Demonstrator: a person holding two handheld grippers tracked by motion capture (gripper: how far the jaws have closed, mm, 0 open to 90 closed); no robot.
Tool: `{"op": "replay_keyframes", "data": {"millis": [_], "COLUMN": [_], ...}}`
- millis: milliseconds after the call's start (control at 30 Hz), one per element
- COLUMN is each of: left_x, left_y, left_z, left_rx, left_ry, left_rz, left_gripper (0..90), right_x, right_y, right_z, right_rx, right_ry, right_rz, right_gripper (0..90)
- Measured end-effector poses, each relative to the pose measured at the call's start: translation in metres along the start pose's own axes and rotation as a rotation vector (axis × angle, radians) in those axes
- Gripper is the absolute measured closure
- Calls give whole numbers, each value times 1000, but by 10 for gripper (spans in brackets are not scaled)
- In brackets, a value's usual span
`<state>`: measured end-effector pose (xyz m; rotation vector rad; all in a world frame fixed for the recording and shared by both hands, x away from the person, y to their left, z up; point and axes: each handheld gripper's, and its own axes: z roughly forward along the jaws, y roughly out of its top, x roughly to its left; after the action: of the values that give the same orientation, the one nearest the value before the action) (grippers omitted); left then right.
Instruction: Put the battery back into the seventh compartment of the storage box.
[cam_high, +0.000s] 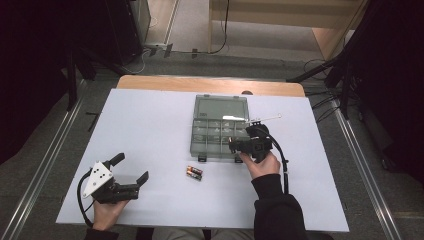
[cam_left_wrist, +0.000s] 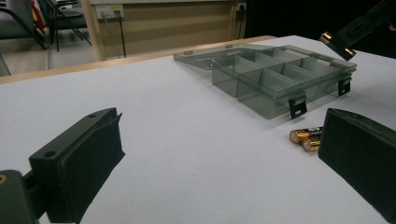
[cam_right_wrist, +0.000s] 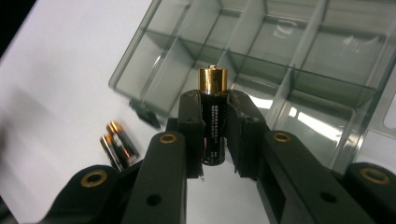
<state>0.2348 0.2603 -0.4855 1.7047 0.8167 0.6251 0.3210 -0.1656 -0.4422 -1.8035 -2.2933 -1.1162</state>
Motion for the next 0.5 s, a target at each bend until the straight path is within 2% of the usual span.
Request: {"op": "replay_keyframes", "data": {"millis": [100, 133, 200, 233, 333, 367, 400, 433, 467, 500], "left_x": [0, 0, 1, 1, 1, 1, 1, 1, 1, 1], "left_y": [0, 0, 0, 0, 0, 0, 0, 0, 0, 0], "left_z": [0, 0, 0, 0, 0, 0, 0, 0, 0, 0], "left_rx": [0, -1, -3, -5, -7, -6, -6, -6, -6, -6], "left_ry": [-3, -3, -2, -2, -2, -3, -3, -3, -3, -2], "left_rz": [-5, -6, -10, -10, -12, -12, -12, -12, -11, -10], "left_gripper": [0, 0, 0, 0, 0, 0, 0, 0, 0, 0], "right_x": [-11, -11, -21, -23, -27, -28, -29, -30, -30, -28], "right_y": [4, 4, 9, 10, 12, 12, 12, 12, 12, 11], "right_z": [6, 6, 12, 14, 20, 22, 25, 27, 27, 25], "right_rx": [0, 0, 9, 14, 28, 43, 65, 72, 65, 41], "right_ry": [60, 60, 115, 120, 114, 108, 113, 140, 161, 162], "right_rz": [118, 118, 213, 235, 257, 258, 261, 260, 263, 251], "right_gripper": [780, 780, 779, 780, 774, 742, 615, 553, 485, 387]}}
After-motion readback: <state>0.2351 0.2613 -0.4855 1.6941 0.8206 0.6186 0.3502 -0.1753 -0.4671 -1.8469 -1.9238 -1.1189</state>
